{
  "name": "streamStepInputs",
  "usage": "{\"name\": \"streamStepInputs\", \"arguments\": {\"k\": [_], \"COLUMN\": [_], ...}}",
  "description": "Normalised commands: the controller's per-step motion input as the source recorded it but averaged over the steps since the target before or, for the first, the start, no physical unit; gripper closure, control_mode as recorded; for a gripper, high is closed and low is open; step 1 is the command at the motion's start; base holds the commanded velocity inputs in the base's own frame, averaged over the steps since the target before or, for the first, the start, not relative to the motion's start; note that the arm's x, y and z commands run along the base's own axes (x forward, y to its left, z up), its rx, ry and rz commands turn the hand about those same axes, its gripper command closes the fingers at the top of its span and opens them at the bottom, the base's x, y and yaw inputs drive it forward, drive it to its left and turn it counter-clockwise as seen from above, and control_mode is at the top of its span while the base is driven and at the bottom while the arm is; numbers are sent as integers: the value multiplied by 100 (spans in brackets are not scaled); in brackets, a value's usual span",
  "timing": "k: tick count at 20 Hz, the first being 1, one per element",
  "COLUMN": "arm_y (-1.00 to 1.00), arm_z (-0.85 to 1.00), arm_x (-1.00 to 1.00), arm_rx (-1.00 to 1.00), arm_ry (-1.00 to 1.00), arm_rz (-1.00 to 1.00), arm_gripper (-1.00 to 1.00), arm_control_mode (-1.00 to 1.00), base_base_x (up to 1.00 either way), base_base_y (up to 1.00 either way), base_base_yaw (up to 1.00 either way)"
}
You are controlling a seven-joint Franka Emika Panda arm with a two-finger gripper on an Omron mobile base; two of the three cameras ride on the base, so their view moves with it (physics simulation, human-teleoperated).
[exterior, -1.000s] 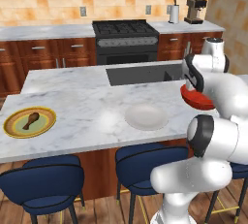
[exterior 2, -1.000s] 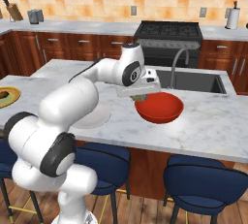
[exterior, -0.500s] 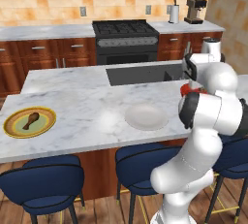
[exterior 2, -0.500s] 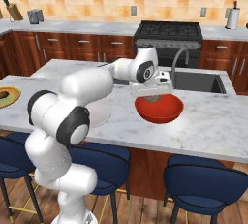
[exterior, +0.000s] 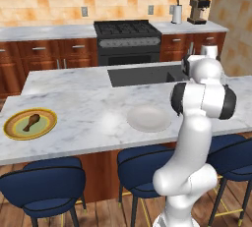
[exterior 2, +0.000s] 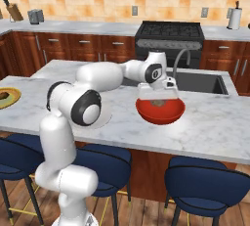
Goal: Pick the chicken drumstick and garlic from their plates and place them in the bowl. Then put the bowl in the fridge.
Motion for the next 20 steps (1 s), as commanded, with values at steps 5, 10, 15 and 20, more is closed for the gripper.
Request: {"name": "streamStepInputs", "arguments": {"k": [5, 10, 15, 20], "arm_y": [-12, 0, 0, 1], "arm_z": [-35, -33, -25, -16], "arm_x": [7, 13, 0, -11], "arm_rx": [12, 2, 0, 0], "arm_ry": [1, 0, 0, 0], "arm_rz": [0, 0, -1, -1], "arm_gripper": [100, 100, 100, -100], "arm_control_mode": [-100, -100, -100, -100], "base_base_x": [0, 0, 0, 0], "base_base_y": [0, 0, 0, 0], "base_base_yaw": [0, 0, 0, 0]}}
